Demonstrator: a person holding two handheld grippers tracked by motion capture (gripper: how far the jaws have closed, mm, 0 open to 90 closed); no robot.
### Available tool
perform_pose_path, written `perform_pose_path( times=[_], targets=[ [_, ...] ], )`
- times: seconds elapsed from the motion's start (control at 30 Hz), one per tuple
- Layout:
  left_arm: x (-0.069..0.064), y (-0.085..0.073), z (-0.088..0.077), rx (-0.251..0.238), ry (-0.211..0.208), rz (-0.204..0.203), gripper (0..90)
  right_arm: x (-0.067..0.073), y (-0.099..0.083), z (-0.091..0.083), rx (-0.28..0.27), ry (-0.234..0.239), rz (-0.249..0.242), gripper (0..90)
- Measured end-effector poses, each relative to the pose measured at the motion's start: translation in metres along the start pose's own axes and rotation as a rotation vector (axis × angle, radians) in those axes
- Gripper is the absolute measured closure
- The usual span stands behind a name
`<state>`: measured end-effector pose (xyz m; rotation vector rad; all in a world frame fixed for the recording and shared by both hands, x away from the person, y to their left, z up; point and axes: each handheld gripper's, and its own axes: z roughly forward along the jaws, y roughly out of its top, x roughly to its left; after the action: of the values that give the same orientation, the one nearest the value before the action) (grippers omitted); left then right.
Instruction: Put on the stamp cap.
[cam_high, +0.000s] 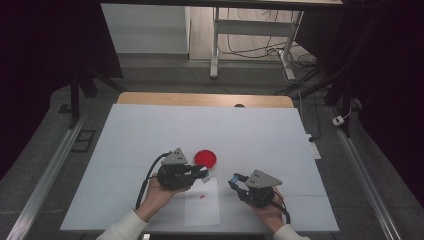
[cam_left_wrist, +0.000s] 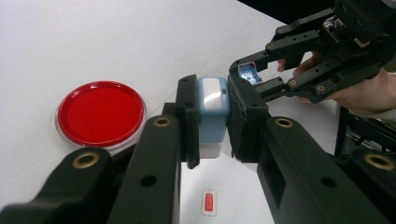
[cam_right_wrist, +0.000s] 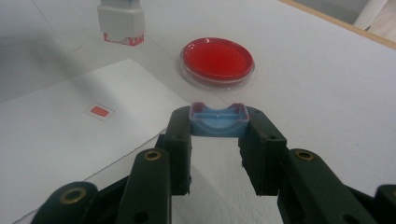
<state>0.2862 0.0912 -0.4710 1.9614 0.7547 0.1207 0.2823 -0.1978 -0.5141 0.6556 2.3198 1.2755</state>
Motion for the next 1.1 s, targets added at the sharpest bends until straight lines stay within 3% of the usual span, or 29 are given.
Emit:
perform_pose_path(
  times=[1.1],
  targets=[
    [-0.0012, -0.0001, 0.0018, 0.006, -0.001, 0.002, 74.8, 0.0021, 0.0013, 0.0029, 0.001, 0.003, 0.000, 64.2]
  ],
)
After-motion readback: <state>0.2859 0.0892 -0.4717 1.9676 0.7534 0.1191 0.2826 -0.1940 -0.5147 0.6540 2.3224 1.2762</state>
